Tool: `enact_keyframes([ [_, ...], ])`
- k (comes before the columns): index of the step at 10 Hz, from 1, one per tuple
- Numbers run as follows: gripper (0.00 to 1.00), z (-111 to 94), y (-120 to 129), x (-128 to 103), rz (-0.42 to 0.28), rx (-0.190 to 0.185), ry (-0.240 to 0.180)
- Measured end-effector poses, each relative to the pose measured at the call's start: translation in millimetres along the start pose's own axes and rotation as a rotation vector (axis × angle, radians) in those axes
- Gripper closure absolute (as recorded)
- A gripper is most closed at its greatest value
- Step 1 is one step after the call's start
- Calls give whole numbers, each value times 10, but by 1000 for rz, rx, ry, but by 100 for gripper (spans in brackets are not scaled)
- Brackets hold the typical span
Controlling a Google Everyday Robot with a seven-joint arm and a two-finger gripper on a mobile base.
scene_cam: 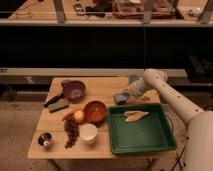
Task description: Wipe table surface with sponge
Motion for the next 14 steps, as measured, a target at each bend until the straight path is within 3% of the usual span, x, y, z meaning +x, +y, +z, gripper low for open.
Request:
enact_keyframes([
  [3, 100, 102, -296, -64, -13, 7, -1],
  [8, 100, 420, -648, -601, -126, -24, -41],
  [10, 100, 495, -510, -829, -183, -63, -67],
  [14, 100, 395, -28, -953, -202, -92, -91],
])
